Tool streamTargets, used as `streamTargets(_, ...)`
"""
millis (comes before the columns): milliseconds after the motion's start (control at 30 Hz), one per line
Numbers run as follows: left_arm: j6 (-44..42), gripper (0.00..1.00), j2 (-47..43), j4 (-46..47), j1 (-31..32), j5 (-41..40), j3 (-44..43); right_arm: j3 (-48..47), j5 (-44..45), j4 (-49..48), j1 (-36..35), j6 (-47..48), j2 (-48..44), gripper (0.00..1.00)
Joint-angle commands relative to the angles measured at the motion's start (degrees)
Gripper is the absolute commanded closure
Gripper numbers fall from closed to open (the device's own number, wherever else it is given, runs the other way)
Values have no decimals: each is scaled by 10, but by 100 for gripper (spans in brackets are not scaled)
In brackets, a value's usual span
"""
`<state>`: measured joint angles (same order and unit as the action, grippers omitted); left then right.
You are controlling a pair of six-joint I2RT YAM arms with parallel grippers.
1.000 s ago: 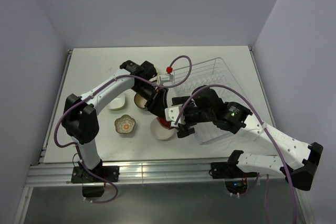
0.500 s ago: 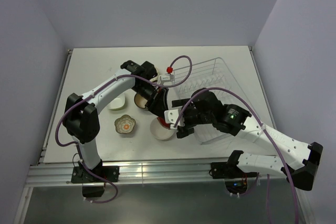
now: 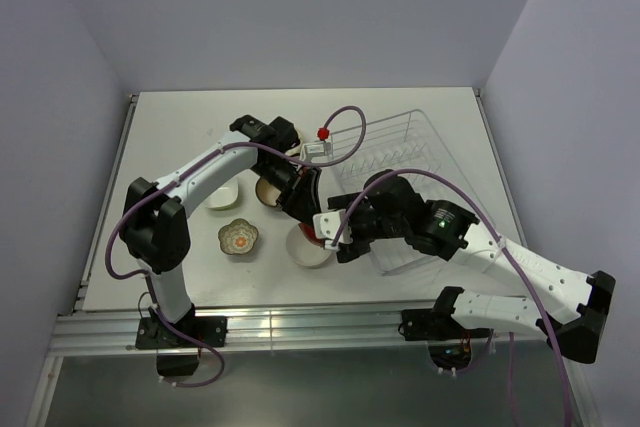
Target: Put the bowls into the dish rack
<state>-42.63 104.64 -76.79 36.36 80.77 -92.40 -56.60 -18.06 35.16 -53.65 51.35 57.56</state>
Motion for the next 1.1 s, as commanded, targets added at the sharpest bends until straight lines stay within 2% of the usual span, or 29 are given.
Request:
streamTargets(0, -16, 96, -7, -17, 3, 153, -24, -11, -5, -7, -3, 11, -9, 64)
streamTargets(133, -18, 92, 0, -17, 3, 149, -28, -15, -20, 19, -3, 25, -10, 83)
streamTargets(500, -22, 71, 0, -17, 4, 135, -24, -32, -36, 49, -1, 44, -9, 100)
streamTargets(933, -32, 55, -1, -16, -4, 104, -32, -61, -45, 94, 21, 59, -13, 100)
streamTargets(1067, -18, 54, 9, -16, -23, 46, -84, -87, -61, 126, 44, 67, -17, 100)
